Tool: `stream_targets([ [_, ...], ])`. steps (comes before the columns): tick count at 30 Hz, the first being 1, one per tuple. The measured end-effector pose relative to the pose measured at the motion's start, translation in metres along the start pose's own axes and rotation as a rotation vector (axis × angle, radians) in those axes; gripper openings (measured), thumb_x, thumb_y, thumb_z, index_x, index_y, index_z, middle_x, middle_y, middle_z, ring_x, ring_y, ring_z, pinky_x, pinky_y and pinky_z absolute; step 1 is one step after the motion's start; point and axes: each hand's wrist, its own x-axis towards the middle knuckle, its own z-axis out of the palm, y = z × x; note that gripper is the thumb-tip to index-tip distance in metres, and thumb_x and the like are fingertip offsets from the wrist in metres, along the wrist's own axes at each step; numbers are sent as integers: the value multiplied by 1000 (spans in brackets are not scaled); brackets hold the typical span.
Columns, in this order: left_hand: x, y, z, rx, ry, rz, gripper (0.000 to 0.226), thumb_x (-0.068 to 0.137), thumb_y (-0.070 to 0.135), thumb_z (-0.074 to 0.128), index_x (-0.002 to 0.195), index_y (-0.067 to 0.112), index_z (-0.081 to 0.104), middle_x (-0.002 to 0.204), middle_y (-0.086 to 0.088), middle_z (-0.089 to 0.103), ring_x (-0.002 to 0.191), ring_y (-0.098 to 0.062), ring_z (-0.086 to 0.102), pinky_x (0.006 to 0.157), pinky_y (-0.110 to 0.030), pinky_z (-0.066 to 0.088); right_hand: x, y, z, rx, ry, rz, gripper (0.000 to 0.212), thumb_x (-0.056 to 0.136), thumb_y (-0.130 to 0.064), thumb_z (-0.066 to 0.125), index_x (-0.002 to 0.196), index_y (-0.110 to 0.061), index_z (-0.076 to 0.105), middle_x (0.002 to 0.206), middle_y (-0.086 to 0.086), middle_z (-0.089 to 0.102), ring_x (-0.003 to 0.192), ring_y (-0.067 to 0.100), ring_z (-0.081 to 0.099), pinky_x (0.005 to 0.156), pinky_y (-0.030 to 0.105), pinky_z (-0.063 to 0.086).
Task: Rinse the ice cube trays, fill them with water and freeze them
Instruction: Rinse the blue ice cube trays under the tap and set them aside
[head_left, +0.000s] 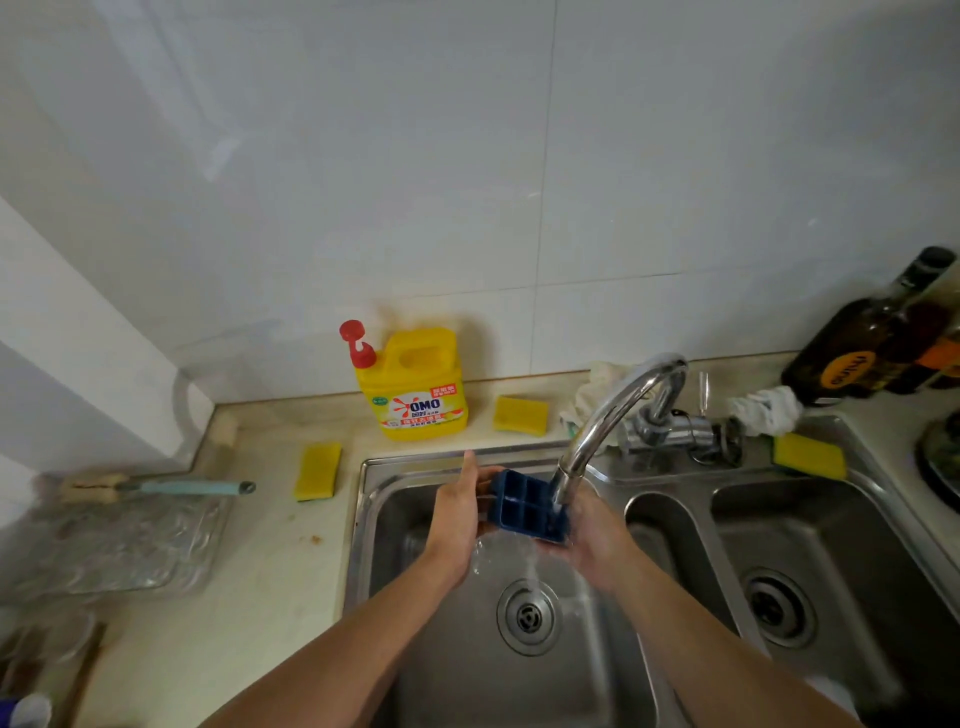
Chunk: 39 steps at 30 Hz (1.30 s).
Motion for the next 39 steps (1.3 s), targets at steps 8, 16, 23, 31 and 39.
stream_targets([
  [8,3,-14,18,-40,-65,-66,63,106,56,29,113,13,74,104,-8,78,106,-29,71,88,-40,58,-9,-22,-22,-93,144,-87,38,104,-42,52,114,-10,70,110,19,73,100,32,73,71,38,62],
  [16,10,-27,50,-156,-213,-247,80,101,68,16,129,10,64,119,-15,73,117,-33,67,107,-51,47,-25,-43,-37,-327,276,-260,43,106,-43,41,101,-16,73,93,10,76,85,25,73,69,37,58],
  [23,9,-33,59,-238,-286,-344,81,97,74,16,126,15,62,117,-12,75,106,-27,73,78,-35,60,-33,-44,-49,-346,313,-288,43,106,-49,43,93,-22,75,82,6,76,69,12,67,58,26,51],
  [31,2,-32,45,-82,-148,-267,69,103,64,21,117,14,66,93,-8,79,93,-29,70,74,-37,55,-34,-36,-40,-387,250,-171,45,107,-45,41,98,-12,69,89,10,75,77,20,69,64,32,54],
  [39,-3,-6,9,270,61,16,56,106,54,28,111,16,69,102,-11,72,91,-24,70,66,-35,62,-17,-6,-12,-165,46,-10,40,106,-46,49,121,-13,65,117,17,70,105,37,70,91,49,59],
])
